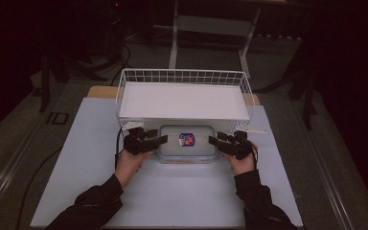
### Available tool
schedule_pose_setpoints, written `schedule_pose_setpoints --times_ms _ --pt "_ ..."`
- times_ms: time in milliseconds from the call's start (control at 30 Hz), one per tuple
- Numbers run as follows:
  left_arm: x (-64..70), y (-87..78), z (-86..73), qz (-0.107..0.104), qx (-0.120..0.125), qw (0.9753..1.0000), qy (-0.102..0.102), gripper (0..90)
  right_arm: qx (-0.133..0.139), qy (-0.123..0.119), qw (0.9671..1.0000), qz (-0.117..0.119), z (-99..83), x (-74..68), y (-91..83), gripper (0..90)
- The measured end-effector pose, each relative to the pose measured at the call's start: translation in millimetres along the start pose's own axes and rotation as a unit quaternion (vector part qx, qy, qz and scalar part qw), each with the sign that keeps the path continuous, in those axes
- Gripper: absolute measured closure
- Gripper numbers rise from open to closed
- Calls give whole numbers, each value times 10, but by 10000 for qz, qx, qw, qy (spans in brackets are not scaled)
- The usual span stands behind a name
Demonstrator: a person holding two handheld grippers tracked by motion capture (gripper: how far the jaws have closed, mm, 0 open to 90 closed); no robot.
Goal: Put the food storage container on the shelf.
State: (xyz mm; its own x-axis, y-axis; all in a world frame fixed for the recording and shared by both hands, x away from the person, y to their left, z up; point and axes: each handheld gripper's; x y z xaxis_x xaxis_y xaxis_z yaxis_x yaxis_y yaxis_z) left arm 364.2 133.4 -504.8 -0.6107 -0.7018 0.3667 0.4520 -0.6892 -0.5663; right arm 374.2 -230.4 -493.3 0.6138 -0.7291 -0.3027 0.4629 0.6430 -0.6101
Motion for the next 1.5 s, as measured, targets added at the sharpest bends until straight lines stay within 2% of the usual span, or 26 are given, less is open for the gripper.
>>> schedule_pose_setpoints --times_ms 67,133,167,233,267,300,333,433,533,600,667,700,733,767,833,867,933,1100,1167,1233,1333,1500 --pt "16 -30 -5 -39 21 10000 35 353 23 -68 10000 -1 -8 -28 -30 436" --pt "36 -64 -17 -43 43 9998 202 306 86 -94 9999 53 -19 -66 -72 440" --pt "49 -85 -28 -62 79 9997 217 302 111 -92 9999 95 -27 -91 -97 444" --pt "77 -124 -59 -143 144 9995 225 257 175 -146 9996 157 -47 -157 -138 449" --pt "118 -144 -83 -164 176 9997 75 235 173 -189 9995 204 -58 -194 -153 451" --pt "114 -154 -94 -196 166 9996 133 204 182 -254 9993 205 -69 -237 -166 458" --pt "125 -167 -108 -131 159 9996 203 176 174 -317 9991 232 -79 -278 -176 459" --pt "170 -219 -147 -50 183 9991 379 149 152 -412 9984 351 -108 -398 -191 472" --pt "196 -284 -189 -117 201 9989 395 143 20 -522 9972 531 -157 -526 -166 510" --pt "208 -321 -219 -191 203 9989 377 139 -56 -606 9968 520 -194 -589 -140 548" --pt "217 -336 -233 -224 160 9990 354 131 -132 -666 9962 550 -219 -629 -115 571" --pt "240 -356 -248 -323 18 9990 303 131 -192 -717 9956 573 -239 -658 -93 595" --pt "272 -363 -260 -345 -95 9988 331 43 -297 -799 9946 584 -270 -702 -59 631" --pt "300 -377 -276 -300 -106 9988 380 0 -381 -870 9937 599 -294 -735 -30 676" --pt "338 -401 -299 -319 -132 9985 430 0 -575 -983 9918 583 -326 -780 32 767" --pt "338 -401 -299 -319 -132 9985 430 0 -575 -983 9918 583 -326 -780 32 767" --pt "379 -449 -344 -383 -51 9984 422 0 -798 -966 9907 537 -365 -813 111 895" --pt "385 -508 -416 -342 61 9985 414 0 -882 -1016 9904 329 -367 -825 224 898" --pt "396 -529 -473 -205 228 9986 434 0 -881 -978 9907 354 -358 -810 264 898" --pt "406 -542 -500 -127 263 9981 550 0 -871 -976 9909 315 -350 -808 288 898" --pt "379 -559 -503 -161 338 9983 456 0 -816 -942 9919 257 -317 -786 311 898" --pt "347 -552 -516 -83 364 9985 411 0 -804 -885 9926 232 -242 -761 393 898"
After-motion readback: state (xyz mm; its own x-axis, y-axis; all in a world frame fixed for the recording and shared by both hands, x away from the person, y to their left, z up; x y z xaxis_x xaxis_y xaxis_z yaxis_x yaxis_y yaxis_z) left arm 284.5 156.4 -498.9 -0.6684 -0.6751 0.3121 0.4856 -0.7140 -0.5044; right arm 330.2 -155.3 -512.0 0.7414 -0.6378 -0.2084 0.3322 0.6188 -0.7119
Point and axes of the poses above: each handheld gripper's, and its own axes: y roughly forward along the jaws, z roughly out of its top, x roughly to its right, and after that the axes turned 13 degrees about -x, right-handed
